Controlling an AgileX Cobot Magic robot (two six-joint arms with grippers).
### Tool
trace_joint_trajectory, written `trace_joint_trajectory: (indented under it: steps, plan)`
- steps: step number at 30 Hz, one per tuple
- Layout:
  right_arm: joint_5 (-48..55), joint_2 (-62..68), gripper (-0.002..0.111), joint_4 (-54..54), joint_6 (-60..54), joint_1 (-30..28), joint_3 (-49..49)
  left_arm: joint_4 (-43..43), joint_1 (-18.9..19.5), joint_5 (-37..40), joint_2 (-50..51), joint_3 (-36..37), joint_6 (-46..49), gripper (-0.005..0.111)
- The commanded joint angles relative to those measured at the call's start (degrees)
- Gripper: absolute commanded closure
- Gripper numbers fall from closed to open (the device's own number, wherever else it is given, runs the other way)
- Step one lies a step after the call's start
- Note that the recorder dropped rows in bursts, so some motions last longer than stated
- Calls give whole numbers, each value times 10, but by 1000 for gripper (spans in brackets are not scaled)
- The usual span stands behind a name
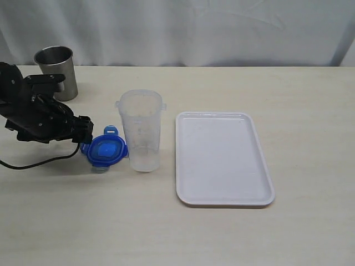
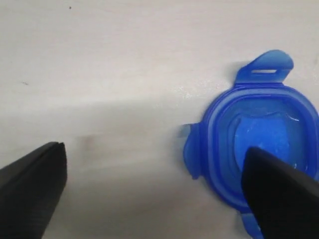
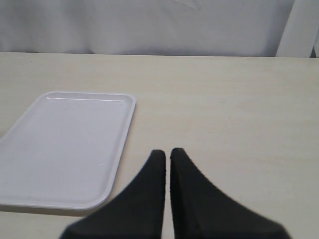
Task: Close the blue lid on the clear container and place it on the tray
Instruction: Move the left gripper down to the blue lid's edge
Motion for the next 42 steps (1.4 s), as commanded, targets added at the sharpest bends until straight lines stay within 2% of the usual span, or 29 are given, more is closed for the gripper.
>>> trace_joint_trajectory:
  steps: [1,5,7,11,14,17,23,34,42]
  plan:
    - [-2,-3,104,0,-2,1,1,-4,-4,-13,6,2,4,21]
    - [-2,-3,104,0,-2,1,1,-5,-4,-16,11,2,4,46]
    - [-2,-3,104,0,-2,1,1,-5,-4,-21,11,2,4,50]
    - [-2,-3,104,0,-2,1,1,-18,-4,-19,11,2,-1,50]
    - [-2,-3,104,0,-2,1,1,-69,-4,-2,11,2,-1,50]
    - [-2,-3,104,0,-2,1,1,-100,-8,2,11,2,51,50]
    - [-2,-3,104,0,-2,1,1,-115,-20,23,11,0,95,50]
    - [-2,-3,104,0,-2,1,1,-129,-20,18,38,0,98,51]
    - [-2,-3,104,0,-2,1,1,-148,-20,-5,38,0,106,68]
